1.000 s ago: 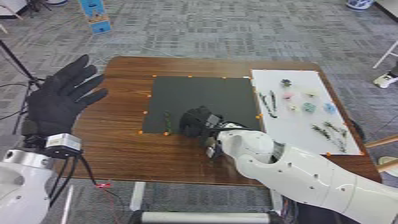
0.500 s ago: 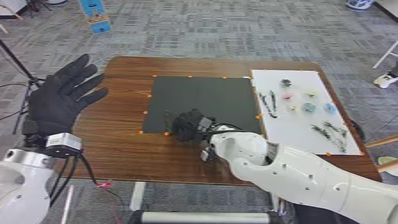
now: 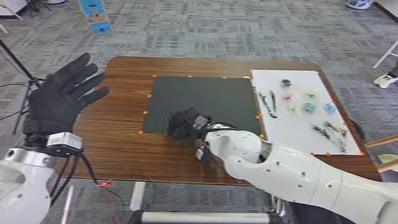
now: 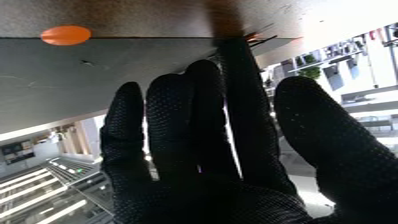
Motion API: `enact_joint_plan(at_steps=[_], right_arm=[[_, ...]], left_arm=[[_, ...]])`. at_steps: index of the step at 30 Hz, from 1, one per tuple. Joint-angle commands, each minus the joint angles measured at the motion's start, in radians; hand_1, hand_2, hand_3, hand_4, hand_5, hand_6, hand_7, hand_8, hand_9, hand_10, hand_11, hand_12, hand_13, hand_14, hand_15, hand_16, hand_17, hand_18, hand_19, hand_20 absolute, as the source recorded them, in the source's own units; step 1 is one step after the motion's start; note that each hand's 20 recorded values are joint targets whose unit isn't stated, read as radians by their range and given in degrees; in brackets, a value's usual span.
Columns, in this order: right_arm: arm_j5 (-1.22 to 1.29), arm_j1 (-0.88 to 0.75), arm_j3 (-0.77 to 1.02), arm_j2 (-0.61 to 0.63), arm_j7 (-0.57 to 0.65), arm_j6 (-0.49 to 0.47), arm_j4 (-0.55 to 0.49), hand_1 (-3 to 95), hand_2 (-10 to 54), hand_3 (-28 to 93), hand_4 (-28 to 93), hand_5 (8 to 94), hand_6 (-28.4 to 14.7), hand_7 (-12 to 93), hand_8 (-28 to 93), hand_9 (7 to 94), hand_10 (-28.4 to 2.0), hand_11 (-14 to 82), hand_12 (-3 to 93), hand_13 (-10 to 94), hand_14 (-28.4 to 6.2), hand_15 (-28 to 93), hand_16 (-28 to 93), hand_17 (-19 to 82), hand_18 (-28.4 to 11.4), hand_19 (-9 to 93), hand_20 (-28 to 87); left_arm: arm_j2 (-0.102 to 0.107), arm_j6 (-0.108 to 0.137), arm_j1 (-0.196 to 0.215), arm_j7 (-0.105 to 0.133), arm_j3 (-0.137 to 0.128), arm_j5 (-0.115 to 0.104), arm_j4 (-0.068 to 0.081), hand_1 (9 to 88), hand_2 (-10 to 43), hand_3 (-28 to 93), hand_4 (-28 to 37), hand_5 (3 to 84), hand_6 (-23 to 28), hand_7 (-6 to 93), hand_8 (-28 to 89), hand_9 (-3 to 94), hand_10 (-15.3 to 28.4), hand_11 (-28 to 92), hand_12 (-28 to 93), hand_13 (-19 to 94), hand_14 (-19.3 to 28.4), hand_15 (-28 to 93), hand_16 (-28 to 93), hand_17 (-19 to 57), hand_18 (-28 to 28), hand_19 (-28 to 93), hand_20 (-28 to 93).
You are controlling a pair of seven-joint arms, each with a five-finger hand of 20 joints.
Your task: Arrange flowers
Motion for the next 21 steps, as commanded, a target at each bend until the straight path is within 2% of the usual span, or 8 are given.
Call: enact_joint_plan(at_steps=[1, 4, 6, 10, 15, 17, 19, 21], right_arm=[[-0.039, -0.036, 0.038, 0.025, 0.026, -0.046, -0.007, 20.3, 11.4, 93, -12, 61.4, -1.4, 20, -12, 47.6, -14.9, 52.3, 54.0, 44, -16.2, 80, 36, 16, -22.4, 71, 52], [-0.038, -0.097, 0.129, 0.072, 0.035, -0.135, -0.067, 20.1, 10.9, 93, -13, 60.3, -1.8, 20, -12, 47.4, -15.0, 52.9, 53.3, 43, -15.9, 80, 36, 15, -22.4, 71, 52], [-0.037, -0.149, 0.203, 0.111, 0.042, -0.181, -0.118, 19.3, 12.1, 93, -14, 59.3, -2.4, 19, -12, 46.1, -15.8, 55.4, 47.1, 43, -15.9, 79, 35, 15, -22.4, 70, 51], [-0.087, -0.258, 0.342, 0.203, 0.084, -0.157, -0.214, 19.4, 8.9, 90, -17, 57.3, -3.2, 19, -11, 45.3, -16.2, 54.0, 43.5, 42, -15.6, 77, 33, 15, -22.4, 68, 49], [-0.1, -0.381, 0.487, 0.34, 0.195, 0.012, -0.303, 21.4, 4.0, 85, -21, 55.0, -3.3, 19, -11, 46.5, -15.4, 48.8, 38.1, 42, -15.6, 76, 32, 15, -22.2, 69, 48], [-0.11, -0.404, 0.525, 0.382, 0.243, 0.108, -0.295, 22.9, 0.5, 83, -24, 54.1, -3.1, 19, -11, 48.1, -15.0, 44.5, 34.1, 42, -15.3, 76, 31, 15, -22.1, 70, 48], [-0.137, -0.418, 0.555, 0.406, 0.285, 0.192, -0.26, 25.9, 0.6, 81, -27, 54.9, -1.7, 21, -11, 51.6, -13.8, 39.6, 29.7, 43, -14.7, 76, 29, 16, -21.8, 70, 48], [-0.161, -0.423, 0.589, 0.421, 0.332, 0.186, -0.226, 28.6, -1.3, 81, -28, 55.1, -0.9, 21, -12, 53.9, -12.5, 34.5, 26.8, 44, -14.0, 76, 29, 17, -21.4, 71, 48]], left_arm=[[-0.01, 0.009, 0.004, -0.002, -0.002, -0.002, -0.001, 21.9, -9.4, 69, -28.3, 28.2, 2.6, 15.9, -9, 25.0, 11.0, 16, 15, 21, 14.1, 17, 3, -7.5, 26.6, 45, 0], [-0.015, 0.01, 0.012, -0.002, -0.008, -0.001, -0.005, 22.0, -9.4, 69, -28.3, 28.2, 2.5, 15.9, -9, 25.0, 11.0, 16, 15, 21, 14.1, 17, 3, -7.5, 26.5, 45, 0], [-0.016, 0.016, 0.017, -0.003, -0.012, -0.001, -0.008, 21.9, -9.5, 70, -28.3, 28.2, 2.5, 15.9, -9, 25.1, 11.0, 16, 15, 21, 14.2, 17, 3, -7.5, 26.5, 45, 0], [-0.028, 0.017, 0.038, -0.006, -0.026, -0.001, -0.015, 21.9, -9.5, 70, -28.3, 28.2, 2.5, 16.0, -9, 25.1, 11.0, 17, 15, 21, 14.1, 17, 3, -7.5, 26.5, 45, 0], [-0.05, 0.028, 0.077, -0.006, -0.042, -0.001, -0.026, 22.0, -9.5, 70, -28.3, 28.2, 2.6, 16.0, -9, 25.1, 11.0, 17, 15, 21, 14.1, 17, 3, -7.5, 26.5, 45, 0], [-0.061, 0.03, 0.092, -0.003, -0.046, 0.003, -0.032, 22.2, -9.5, 70, -28.3, 28.2, 2.6, 15.9, -9, 25.1, 11.0, 17, 15, 21, 14.1, 17, 3, -7.5, 26.5, 45, 0], [-0.068, 0.033, 0.102, -0.001, -0.047, 0.003, -0.035, 22.2, -9.5, 70, -28.3, 28.2, 2.6, 15.9, -9, 25.1, 11.0, 17, 15, 21, 14.1, 17, 3, -7.5, 26.5, 45, 0], [-0.073, 0.035, 0.107, -0.005, -0.047, 0.005, -0.039, 22.2, -9.5, 70, -28.3, 28.2, 2.6, 15.9, -9, 25.1, 11.0, 17, 15, 21, 14.1, 17, 3, -7.5, 26.5, 45, 0]])
